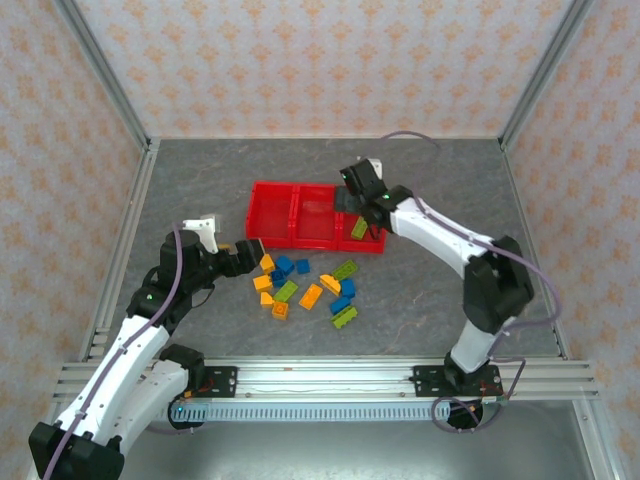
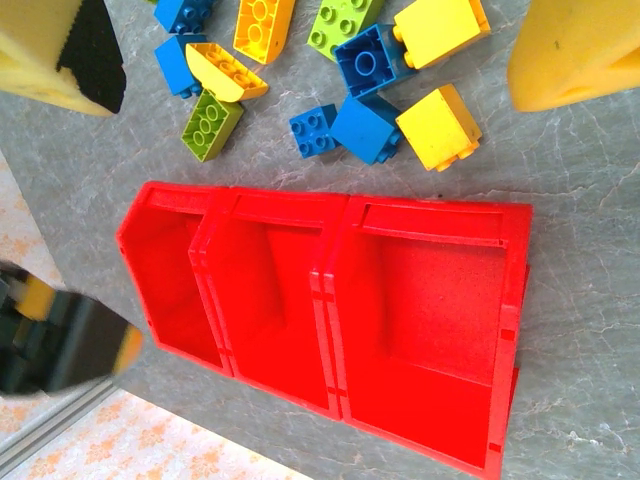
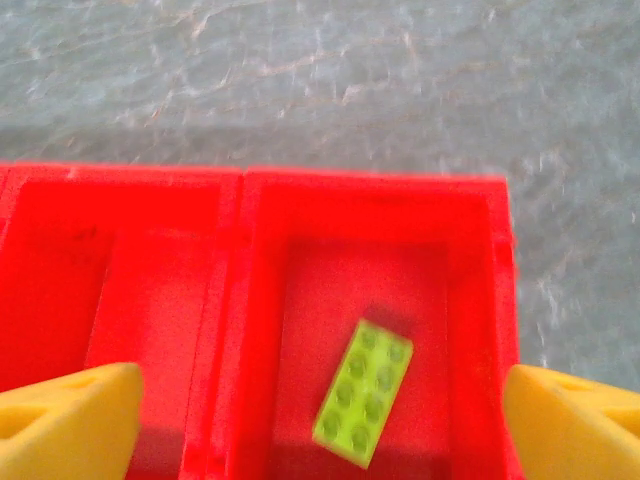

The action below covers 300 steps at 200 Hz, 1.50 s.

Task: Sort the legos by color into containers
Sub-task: Place the lego in the container, then pick up the lego from the bottom-center of the table.

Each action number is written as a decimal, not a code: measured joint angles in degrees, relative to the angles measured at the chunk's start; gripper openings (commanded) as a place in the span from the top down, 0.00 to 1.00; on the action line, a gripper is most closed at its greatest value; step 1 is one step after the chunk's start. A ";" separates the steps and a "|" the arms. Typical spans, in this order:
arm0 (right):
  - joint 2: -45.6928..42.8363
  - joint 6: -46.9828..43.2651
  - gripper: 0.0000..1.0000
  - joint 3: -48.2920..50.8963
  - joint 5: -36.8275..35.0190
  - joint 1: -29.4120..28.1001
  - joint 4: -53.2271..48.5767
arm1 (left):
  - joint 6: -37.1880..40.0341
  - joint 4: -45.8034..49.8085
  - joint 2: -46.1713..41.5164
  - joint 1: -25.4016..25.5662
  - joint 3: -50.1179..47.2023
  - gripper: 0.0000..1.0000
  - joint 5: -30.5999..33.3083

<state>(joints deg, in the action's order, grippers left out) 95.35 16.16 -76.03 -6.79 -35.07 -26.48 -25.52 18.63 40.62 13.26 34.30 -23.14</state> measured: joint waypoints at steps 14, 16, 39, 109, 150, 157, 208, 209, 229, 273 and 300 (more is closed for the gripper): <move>-6.58 0.13 0.00 4.81 3.30 -1.79 -2.60 | 0.02 -0.02 0.00 0.00 0.00 0.01 0.11; -7.54 0.13 0.00 5.40 3.56 -2.21 -2.97 | 0.02 0.00 0.00 0.00 0.00 0.01 0.15; -14.14 0.55 0.00 9.16 7.78 -7.69 -6.10 | 0.02 0.00 0.00 0.00 0.00 0.01 0.87; -16.22 6.97 0.01 24.44 12.39 -22.45 -10.45 | 0.02 0.04 -1.29 0.00 0.00 0.01 2.43; -15.61 9.64 0.01 28.68 14.45 -24.41 -7.43 | 0.02 0.55 -4.44 0.00 0.02 0.01 4.79; -15.17 9.79 0.01 28.70 14.73 -25.07 -6.62 | 0.02 0.68 -5.16 0.00 0.04 0.01 5.22; -9.97 9.77 0.00 29.09 15.67 -28.61 -1.81 | 0.09 5.27 -8.07 0.00 2.82 0.01 5.68; -9.84 9.79 0.00 29.11 15.65 -28.63 -1.77 | 0.09 5.31 -8.09 0.00 2.89 0.01 5.68; -8.07 9.75 0.00 29.22 15.34 -28.63 -1.11 | 0.09 6.16 -8.85 0.00 3.82 0.01 5.64; -6.03 9.75 0.09 29.22 13.09 -28.65 -0.90 | 0.15 7.21 -9.40 0.00 3.96 0.01 4.92; -5.55 9.77 0.14 29.20 11.76 -28.79 -1.07 | 1.18 9.33 -9.01 0.00 5.16 0.01 2.45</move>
<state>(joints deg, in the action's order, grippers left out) 89.80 25.93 -46.83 4.97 -63.86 -27.55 -24.34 27.97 31.62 13.26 39.46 -20.69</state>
